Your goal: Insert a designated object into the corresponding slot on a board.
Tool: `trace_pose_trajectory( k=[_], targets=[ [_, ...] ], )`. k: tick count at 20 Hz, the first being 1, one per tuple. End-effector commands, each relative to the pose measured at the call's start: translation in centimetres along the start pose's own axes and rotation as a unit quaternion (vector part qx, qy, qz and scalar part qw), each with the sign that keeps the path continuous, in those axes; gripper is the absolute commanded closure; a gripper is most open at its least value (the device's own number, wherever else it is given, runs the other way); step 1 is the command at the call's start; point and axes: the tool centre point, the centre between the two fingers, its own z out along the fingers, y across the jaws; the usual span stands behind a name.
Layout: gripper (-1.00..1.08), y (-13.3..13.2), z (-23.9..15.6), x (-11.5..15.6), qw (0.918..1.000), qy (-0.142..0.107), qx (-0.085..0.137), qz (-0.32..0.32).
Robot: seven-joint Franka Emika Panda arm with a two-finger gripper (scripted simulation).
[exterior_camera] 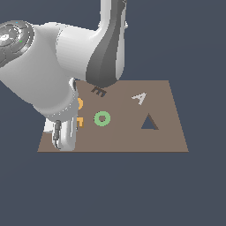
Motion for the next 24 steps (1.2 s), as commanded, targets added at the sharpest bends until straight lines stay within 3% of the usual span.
trace_pose_trajectory(
  k=[1, 12, 24],
  targets=[
    [1.08, 0.5, 0.0, -0.1, 0.9999, 0.000, 0.000, 0.010],
    [1.08, 5.3, -0.3, -1.8, 0.9946, 0.000, 0.000, 0.103],
    [1.08, 11.5, -0.8, -6.0, 0.9700, 0.000, 0.000, 0.243]
  ],
)
